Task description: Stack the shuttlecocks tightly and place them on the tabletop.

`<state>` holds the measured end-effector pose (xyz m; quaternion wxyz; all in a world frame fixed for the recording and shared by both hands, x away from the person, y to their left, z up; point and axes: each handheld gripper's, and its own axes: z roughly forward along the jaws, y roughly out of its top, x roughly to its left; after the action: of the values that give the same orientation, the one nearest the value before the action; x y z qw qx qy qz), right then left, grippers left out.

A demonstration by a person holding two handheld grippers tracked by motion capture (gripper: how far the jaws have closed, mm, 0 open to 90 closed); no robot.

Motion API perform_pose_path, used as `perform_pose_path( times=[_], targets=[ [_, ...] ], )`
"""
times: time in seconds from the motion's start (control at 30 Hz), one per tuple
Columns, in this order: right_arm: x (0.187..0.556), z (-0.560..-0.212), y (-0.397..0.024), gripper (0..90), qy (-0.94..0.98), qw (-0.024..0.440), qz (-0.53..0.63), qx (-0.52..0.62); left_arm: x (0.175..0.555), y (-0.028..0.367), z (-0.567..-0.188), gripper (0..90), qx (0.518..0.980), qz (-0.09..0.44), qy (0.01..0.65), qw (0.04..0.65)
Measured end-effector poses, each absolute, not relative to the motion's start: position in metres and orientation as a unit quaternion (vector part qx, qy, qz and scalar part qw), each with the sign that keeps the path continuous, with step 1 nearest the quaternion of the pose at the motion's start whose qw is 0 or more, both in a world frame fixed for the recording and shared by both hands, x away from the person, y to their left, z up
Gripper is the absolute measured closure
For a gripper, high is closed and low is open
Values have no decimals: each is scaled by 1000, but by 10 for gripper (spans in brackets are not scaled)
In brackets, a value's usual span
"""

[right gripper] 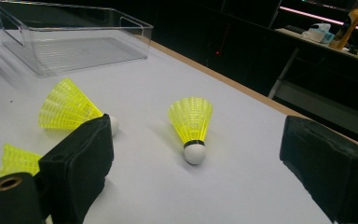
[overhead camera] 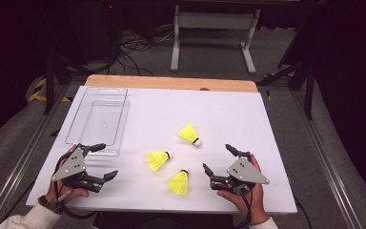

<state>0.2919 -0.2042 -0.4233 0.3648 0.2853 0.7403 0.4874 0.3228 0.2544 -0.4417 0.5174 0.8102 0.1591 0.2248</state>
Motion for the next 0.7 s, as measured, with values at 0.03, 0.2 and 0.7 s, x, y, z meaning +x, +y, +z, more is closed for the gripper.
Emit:
perform_pose_path(
  times=[0.03, 0.2, 0.7],
  targets=[
    [292, -424, -204, 108, 742, 363, 486, 285, 323, 253, -442, 126, 816, 216, 150, 515],
    [293, -424, -204, 117, 746, 357, 486, 285, 324, 243, -441, 166, 830, 214, 143, 494],
    [298, -425, -205, 121, 747, 351, 482, 294, 336, 213, -436, 209, 849, 202, 119, 473]
  ],
)
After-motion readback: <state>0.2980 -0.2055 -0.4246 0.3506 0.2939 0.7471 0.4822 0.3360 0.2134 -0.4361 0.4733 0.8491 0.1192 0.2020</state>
